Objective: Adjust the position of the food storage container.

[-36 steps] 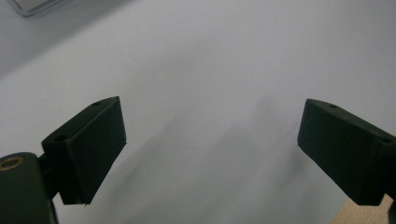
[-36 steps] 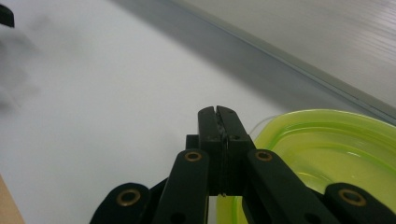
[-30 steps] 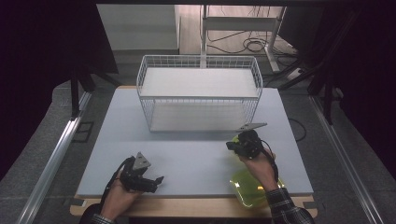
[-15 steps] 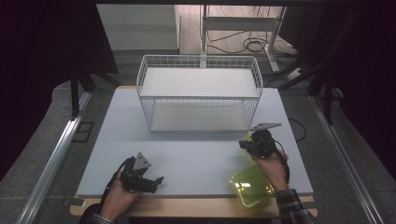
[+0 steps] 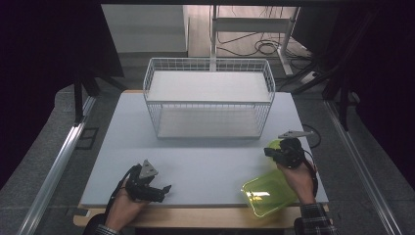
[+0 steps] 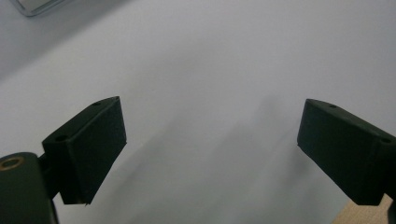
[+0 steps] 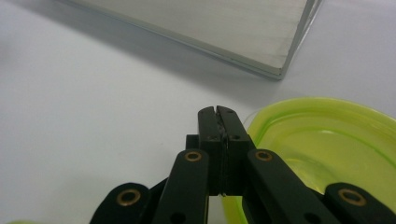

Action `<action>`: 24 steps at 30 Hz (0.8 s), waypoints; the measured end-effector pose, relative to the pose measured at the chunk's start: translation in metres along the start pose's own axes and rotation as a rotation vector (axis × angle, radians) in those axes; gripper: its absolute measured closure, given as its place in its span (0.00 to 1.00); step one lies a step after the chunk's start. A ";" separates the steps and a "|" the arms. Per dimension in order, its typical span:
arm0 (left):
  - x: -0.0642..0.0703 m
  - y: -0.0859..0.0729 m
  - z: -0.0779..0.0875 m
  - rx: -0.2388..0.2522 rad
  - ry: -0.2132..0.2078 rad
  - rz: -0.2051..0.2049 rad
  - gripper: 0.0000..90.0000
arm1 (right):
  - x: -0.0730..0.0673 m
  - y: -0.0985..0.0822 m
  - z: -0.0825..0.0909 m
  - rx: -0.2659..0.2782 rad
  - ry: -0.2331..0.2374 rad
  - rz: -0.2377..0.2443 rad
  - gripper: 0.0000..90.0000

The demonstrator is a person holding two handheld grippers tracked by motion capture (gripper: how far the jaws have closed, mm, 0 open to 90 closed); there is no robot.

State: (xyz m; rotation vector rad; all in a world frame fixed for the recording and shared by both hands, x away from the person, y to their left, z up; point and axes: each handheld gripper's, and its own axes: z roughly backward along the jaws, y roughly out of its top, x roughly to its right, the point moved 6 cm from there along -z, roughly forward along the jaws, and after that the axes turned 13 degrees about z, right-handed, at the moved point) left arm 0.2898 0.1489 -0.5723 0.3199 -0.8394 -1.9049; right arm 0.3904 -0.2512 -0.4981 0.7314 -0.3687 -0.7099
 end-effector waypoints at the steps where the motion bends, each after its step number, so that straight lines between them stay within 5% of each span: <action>1: 0.000 0.000 0.000 0.000 0.000 0.000 0.09 | 0.000 0.000 0.000 0.000 0.000 0.000 0.98; 13: 0.001 0.000 -0.001 -0.002 0.001 -0.003 0.09 | -0.028 -0.059 0.071 -0.017 0.037 -0.009 0.99; 24: 0.001 0.000 -0.001 -0.001 0.007 -0.006 0.09 | -0.048 -0.094 0.093 -0.050 0.075 -0.003 0.99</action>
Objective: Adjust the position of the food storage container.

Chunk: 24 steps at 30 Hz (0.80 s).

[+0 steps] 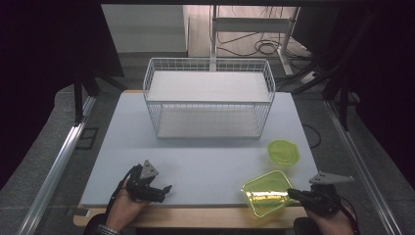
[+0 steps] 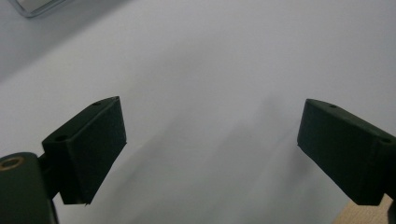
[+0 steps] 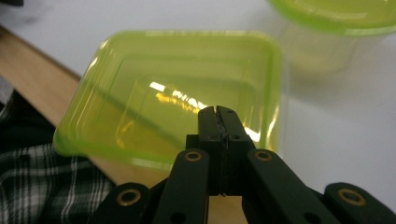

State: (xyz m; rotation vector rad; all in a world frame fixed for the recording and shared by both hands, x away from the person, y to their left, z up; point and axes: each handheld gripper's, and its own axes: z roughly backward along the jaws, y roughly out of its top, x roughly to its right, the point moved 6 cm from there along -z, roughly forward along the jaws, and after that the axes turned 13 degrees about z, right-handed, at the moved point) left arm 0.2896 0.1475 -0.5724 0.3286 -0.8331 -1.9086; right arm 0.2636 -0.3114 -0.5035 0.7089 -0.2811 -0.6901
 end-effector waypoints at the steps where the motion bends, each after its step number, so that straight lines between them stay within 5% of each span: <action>1: 0.000 0.000 0.000 0.000 0.001 0.002 0.09 | -0.003 -0.003 0.001 -0.001 0.006 0.003 0.99; 13: 0.000 -0.001 -0.001 -0.008 0.006 0.001 0.09 | -0.025 -0.018 -0.003 -0.017 0.090 0.065 0.99; 24: 0.002 -0.001 -0.003 -0.016 -0.001 -0.006 0.08 | -0.027 0.001 -0.024 0.036 0.113 0.060 0.99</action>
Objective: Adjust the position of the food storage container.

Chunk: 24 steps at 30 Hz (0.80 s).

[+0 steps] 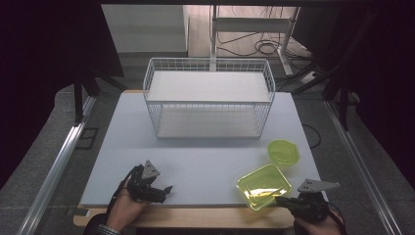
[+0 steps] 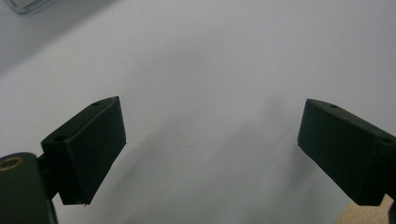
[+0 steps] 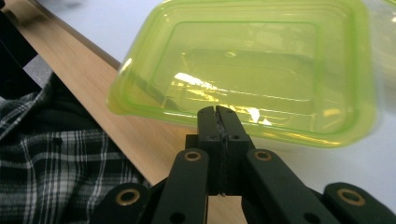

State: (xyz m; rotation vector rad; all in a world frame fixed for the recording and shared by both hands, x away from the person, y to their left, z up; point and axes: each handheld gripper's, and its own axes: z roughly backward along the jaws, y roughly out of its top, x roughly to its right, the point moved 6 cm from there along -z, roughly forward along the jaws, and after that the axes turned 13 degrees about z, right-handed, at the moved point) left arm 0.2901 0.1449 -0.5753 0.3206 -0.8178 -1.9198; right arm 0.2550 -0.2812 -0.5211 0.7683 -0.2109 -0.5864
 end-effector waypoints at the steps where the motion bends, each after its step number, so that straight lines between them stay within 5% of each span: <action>1: 0.000 0.000 0.000 0.000 -0.001 0.001 0.08 | -0.001 0.003 -0.003 0.002 0.003 -0.001 0.99; 5: -0.001 0.000 0.001 0.001 -0.001 0.004 0.08 | -0.002 0.009 -0.007 -0.005 0.000 0.021 0.98; 13: 0.007 0.004 0.002 0.016 -0.036 0.002 0.09 | 0.048 0.006 0.023 0.006 -0.208 -0.068 0.98; 17: 0.011 0.003 0.002 0.011 -0.048 -0.009 0.14 | 0.066 -0.002 0.008 -0.043 -0.235 -0.097 0.98; 24: 0.029 0.005 0.004 0.014 -0.133 -0.007 0.29 | 0.063 0.002 -0.007 -0.062 -0.196 -0.110 0.98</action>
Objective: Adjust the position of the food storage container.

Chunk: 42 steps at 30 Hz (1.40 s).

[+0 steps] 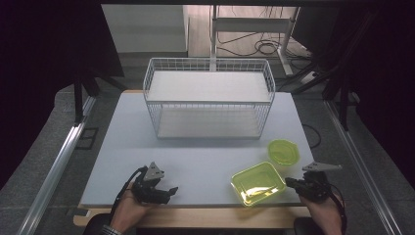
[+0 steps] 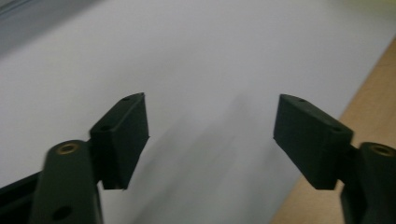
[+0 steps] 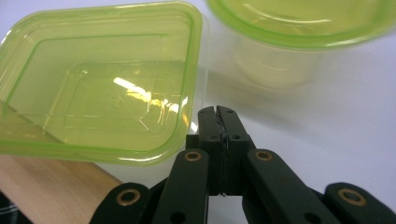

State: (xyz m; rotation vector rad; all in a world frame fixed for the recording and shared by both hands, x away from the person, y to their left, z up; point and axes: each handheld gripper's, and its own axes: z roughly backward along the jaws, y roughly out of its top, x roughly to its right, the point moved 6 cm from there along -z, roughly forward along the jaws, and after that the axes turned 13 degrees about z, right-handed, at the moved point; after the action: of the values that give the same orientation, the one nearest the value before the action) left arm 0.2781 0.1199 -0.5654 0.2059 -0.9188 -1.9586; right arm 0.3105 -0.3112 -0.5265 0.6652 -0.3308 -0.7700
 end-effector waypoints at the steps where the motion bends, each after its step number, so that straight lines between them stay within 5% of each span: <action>1: 0.003 0.000 -0.001 -0.003 -0.010 -0.002 0.33 | -0.003 0.002 -0.001 -0.003 0.007 0.006 0.98; 14: 0.057 0.006 -0.020 -0.046 -0.146 -0.084 0.74 | -0.034 0.020 -0.023 0.001 0.101 0.028 0.98; 21: 0.076 0.012 -0.033 -0.063 -0.195 -0.101 0.82 | -0.049 0.031 -0.038 -0.003 0.148 0.033 0.98; 28: 0.072 0.012 -0.033 -0.078 -0.195 -0.086 0.82 | -0.065 0.046 -0.052 -0.006 0.198 0.043 0.98; 34: 0.061 0.012 -0.031 -0.081 -0.181 -0.059 0.82 | -0.070 0.058 -0.058 -0.011 0.187 0.083 0.98; 42: 0.063 0.012 -0.034 -0.095 -0.184 -0.064 0.82 | -0.077 0.025 -0.038 -0.091 0.226 0.089 0.98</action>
State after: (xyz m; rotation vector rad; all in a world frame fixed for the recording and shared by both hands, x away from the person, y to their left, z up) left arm 0.2676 0.0486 -0.5680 0.0006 -0.9440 -2.1014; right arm 0.2904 -0.2254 -0.5418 0.6400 -0.1173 -0.6140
